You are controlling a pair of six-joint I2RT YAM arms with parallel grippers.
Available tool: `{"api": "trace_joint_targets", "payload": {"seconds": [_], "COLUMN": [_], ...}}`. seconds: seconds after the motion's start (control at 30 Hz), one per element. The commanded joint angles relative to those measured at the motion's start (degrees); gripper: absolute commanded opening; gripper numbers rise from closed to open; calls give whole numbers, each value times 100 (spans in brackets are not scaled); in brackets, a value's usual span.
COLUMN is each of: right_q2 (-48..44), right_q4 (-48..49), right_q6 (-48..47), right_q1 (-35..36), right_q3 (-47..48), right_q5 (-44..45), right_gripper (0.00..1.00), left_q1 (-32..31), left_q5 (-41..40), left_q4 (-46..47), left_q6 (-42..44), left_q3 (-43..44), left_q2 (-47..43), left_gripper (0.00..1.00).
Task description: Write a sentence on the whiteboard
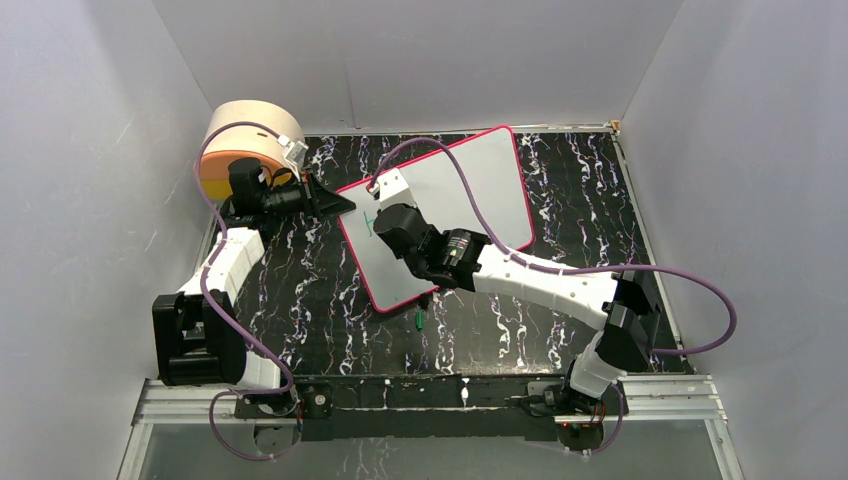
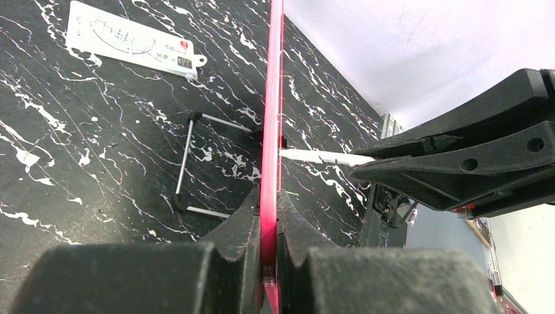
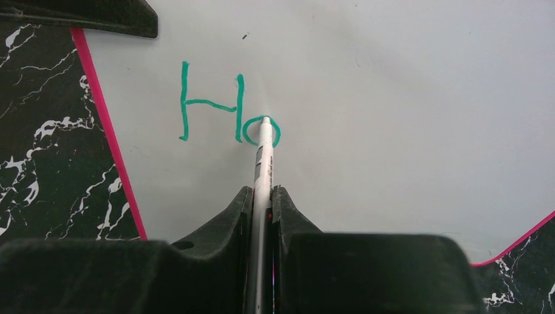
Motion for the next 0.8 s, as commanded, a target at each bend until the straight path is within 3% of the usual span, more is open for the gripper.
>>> {"api": "trace_joint_targets", "payload": {"seconds": [0.0, 0.77], "right_q2": [-138, -404], "right_q4": [364, 131], "right_q6": [-49, 34], "right_q1": [-45, -51], "right_q3": [116, -81], "right_q5": [-166, 255], "right_gripper": [0, 0], "left_q1": [-97, -92], "left_q5": [-229, -249], "left_q4": [-319, -345], "left_q6": [518, 527], "left_q3": [-1, -1], "left_q2": [77, 68], "left_gripper": [0, 0]}}
